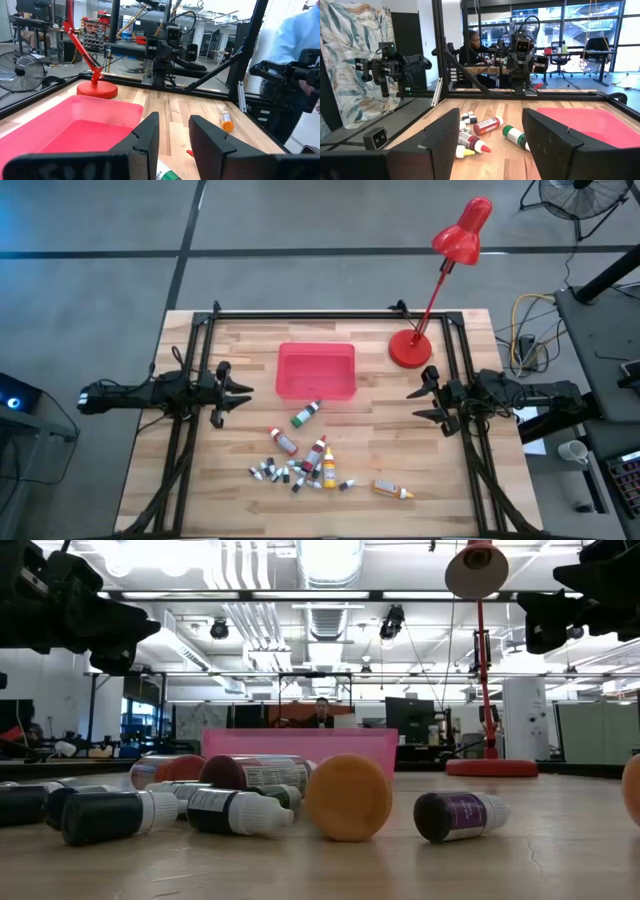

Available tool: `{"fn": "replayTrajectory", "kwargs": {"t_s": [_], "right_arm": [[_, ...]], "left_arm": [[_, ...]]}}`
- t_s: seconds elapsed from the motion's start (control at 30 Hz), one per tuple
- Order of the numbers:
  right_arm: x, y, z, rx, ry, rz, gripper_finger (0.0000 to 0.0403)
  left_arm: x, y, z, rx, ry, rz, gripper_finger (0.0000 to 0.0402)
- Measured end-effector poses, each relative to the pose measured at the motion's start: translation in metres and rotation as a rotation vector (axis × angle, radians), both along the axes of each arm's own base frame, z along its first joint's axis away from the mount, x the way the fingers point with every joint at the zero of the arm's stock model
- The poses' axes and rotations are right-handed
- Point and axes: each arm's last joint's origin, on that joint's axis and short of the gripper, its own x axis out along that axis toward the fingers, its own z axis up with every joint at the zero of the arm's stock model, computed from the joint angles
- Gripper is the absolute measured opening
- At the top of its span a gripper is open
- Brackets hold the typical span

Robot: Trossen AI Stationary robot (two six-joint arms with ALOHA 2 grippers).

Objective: Pick & Place food coloring

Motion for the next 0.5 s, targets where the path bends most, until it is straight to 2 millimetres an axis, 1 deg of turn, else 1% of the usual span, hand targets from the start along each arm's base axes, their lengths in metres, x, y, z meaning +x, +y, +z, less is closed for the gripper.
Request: {"fn": "replayTrajectory", "kwargs": {"t_s": [0.27,0.3,0.33,0.43,0.5], "right_arm": [[0.0000,0.0000,0.0000,0.002,0.000,-0.001,0.0210],[0.0000,-0.0004,0.0011,0.027,-0.006,-0.012,0.0210],[0.0002,-0.0009,0.0020,0.099,0.001,-0.019,0.0210],[0.0003,0.0000,-0.0002,0.446,0.104,0.048,0.0210],[0.0019,-0.0001,-0.0027,0.595,0.165,0.052,0.0210]], "left_arm": [[0.0000,0.0000,0.0000,0.000,0.000,0.000,0.0080],[0.0000,0.0000,0.0000,0.000,-0.001,0.000,0.0080],[0.0000,0.0000,0.0000,0.000,0.000,-0.001,0.0080],[0.0000,0.0000,0.0000,0.000,0.000,0.000,0.0080],[0.0001,0.0000,-0.0002,0.000,0.002,0.000,0.0080]]}}
